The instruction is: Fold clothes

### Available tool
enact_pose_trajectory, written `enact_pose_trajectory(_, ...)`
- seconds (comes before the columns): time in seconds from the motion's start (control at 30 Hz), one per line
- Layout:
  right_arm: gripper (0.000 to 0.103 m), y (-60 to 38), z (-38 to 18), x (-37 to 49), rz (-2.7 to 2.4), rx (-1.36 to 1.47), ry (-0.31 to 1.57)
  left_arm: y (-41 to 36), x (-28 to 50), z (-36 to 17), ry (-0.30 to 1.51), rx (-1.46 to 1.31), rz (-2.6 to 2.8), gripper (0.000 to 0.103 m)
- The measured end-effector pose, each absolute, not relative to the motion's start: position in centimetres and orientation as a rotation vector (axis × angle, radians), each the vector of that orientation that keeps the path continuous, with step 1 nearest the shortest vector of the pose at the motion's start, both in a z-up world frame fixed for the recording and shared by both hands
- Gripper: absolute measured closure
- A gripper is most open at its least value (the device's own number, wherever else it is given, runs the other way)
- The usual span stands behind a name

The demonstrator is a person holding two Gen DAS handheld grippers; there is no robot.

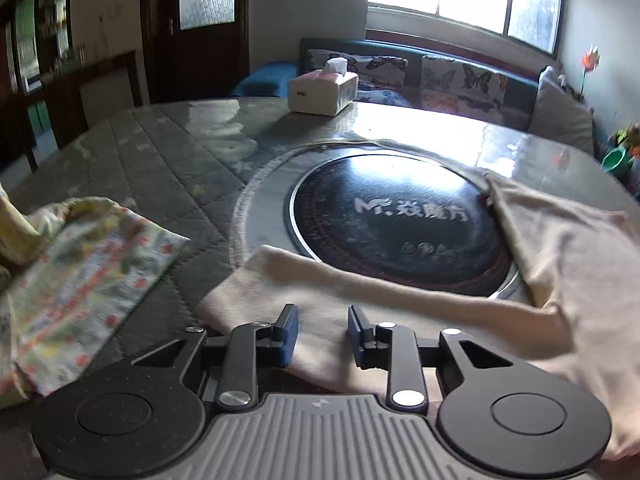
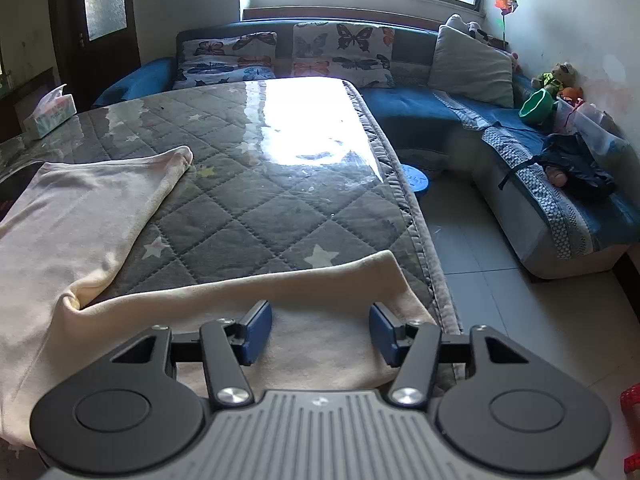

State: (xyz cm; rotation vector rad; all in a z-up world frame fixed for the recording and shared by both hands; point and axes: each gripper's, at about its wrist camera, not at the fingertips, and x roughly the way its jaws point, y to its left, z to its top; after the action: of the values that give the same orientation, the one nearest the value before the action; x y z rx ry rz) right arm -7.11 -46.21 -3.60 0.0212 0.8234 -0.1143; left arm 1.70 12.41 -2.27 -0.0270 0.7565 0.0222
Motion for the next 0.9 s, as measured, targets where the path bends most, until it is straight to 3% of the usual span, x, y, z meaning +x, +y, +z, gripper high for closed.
enact_pose_trajectory(0.3,0.044,-46.1,-3.5,-7.1,-0.11,0.023,0.818,13.1,1.4,-1.6,0.773,-0.057,0.058,0.071)
enact_pose_trajectory(0.67,0.044,-46.2,-3.1,-8.5,-0.159,0.073,0.794,7.1,0.3,1.1,0.735,-0.077,-0.151,0.028)
enact_pose_trajectory(0.9,0.044,-47.2,-3.1,-9.1,-0.216,0.096,0.782,2.5,0.1,1.6,0.722,-0.066,-0.285,0.012)
